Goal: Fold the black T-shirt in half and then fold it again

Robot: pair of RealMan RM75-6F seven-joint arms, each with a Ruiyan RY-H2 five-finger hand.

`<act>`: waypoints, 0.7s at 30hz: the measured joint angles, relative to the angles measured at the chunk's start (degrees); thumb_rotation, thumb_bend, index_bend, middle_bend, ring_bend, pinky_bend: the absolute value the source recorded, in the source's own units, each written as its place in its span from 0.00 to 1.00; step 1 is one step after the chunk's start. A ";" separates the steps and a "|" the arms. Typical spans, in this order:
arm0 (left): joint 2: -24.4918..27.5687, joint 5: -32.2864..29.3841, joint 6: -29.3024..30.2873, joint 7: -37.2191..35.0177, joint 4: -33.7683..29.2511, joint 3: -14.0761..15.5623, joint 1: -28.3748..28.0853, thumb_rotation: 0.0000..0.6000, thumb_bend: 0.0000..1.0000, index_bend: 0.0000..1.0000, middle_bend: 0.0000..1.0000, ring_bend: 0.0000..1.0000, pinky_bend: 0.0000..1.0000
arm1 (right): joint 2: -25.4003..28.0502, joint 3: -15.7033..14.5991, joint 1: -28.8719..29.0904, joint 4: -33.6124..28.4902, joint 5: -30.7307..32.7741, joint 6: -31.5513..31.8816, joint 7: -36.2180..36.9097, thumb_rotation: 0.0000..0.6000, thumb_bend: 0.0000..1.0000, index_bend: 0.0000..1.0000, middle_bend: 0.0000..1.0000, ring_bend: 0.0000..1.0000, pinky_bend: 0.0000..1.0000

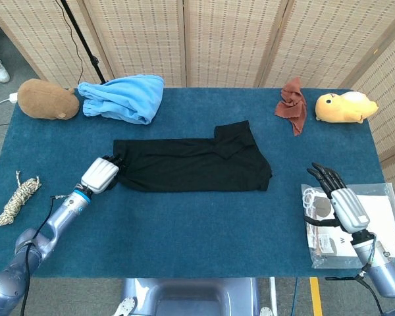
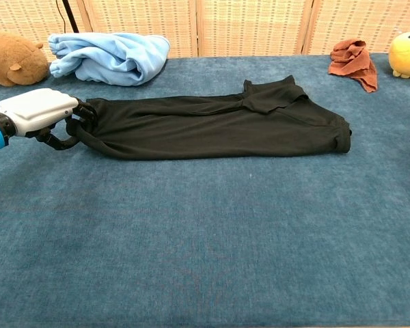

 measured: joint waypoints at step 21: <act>3.70 0.62 0.62 -1.57 5.40 1.78 3.96 1.00 0.50 0.61 0.38 0.30 0.42 | -0.18 -0.25 0.16 -0.35 -0.36 -0.05 -0.37 1.00 0.00 0.00 0.00 0.00 0.00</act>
